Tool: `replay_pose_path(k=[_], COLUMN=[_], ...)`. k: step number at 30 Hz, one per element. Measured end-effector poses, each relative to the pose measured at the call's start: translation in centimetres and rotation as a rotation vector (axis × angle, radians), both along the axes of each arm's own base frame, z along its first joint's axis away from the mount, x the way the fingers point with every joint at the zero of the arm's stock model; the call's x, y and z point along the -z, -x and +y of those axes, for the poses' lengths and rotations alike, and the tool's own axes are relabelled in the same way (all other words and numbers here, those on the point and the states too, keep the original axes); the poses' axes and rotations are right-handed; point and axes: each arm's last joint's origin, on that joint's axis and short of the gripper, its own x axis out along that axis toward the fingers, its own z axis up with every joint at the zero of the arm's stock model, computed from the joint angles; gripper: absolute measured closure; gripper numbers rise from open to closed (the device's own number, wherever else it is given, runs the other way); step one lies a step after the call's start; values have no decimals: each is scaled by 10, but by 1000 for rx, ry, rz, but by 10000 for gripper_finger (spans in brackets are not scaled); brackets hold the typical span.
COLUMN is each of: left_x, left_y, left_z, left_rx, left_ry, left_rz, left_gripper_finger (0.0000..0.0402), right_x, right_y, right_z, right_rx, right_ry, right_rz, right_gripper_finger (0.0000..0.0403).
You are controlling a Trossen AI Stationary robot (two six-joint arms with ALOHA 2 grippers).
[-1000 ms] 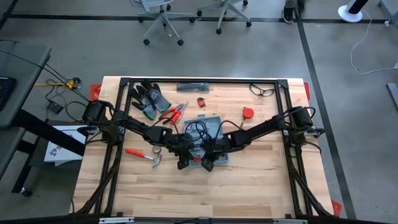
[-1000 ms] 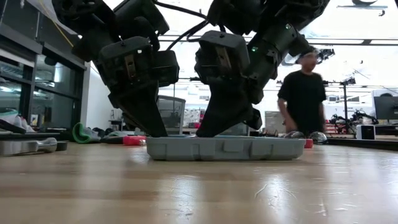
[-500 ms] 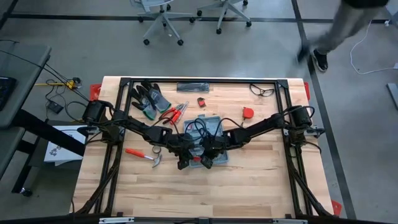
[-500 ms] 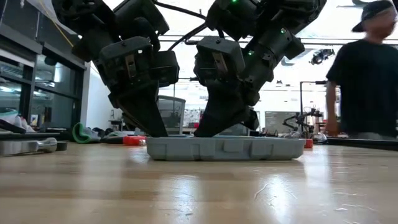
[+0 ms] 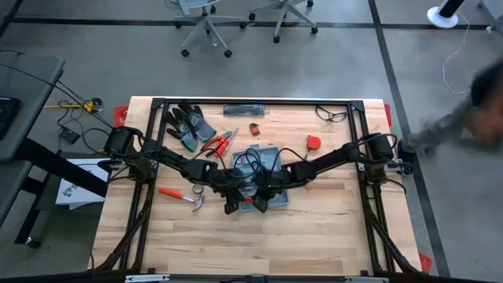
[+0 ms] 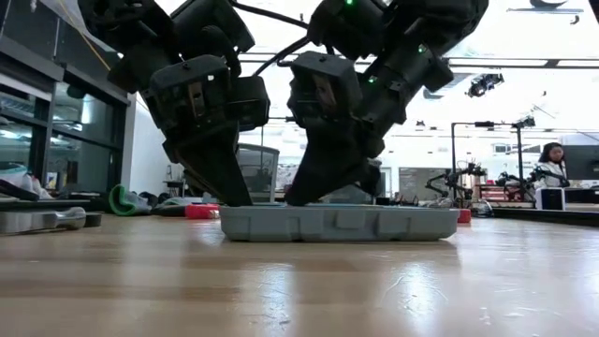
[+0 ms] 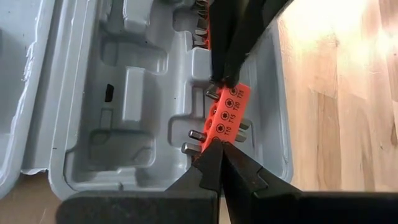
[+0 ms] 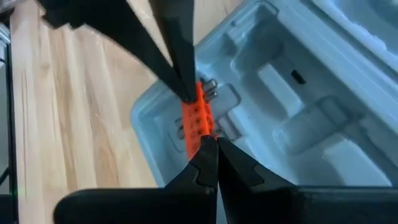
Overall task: Prefit tool cases
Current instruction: Put the screwdriver bit set into the gray prefit tool case
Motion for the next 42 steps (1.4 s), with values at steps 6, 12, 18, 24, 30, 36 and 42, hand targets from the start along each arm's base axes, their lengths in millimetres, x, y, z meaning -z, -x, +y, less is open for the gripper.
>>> replay_pose_path(k=[6, 12, 18, 24, 30, 36, 42], left_x=[0, 0, 0, 0, 0, 0, 0], left_y=[0, 0, 0, 0, 0, 0, 0], left_z=[0, 0, 0, 0, 0, 0, 0], left_rx=[2, 1, -2, -4, -5, -5, -11], left_ry=[2, 2, -2, -4, -6, -6, 1], left_rz=[4, 3, 1, -1, -1, -1, 0], left_gripper_finger=[402, 402, 402, 402, 402, 402, 402], right_x=[7, 7, 2, -12, -10, -6, -3], right_y=[-3, -3, -3, 2, 8, 9, 5], right_z=[1, -5, -8, -2, 12, 17, 13], right_rx=[10, 10, 7, 14, -26, -37, -36], right_ry=[-24, -12, 14, 49, 52, 54, 36], right_rz=[2, 2, -12, -25, 16, 23, 10], right_gripper_finger=[403, 403, 403, 403, 403, 403, 403])
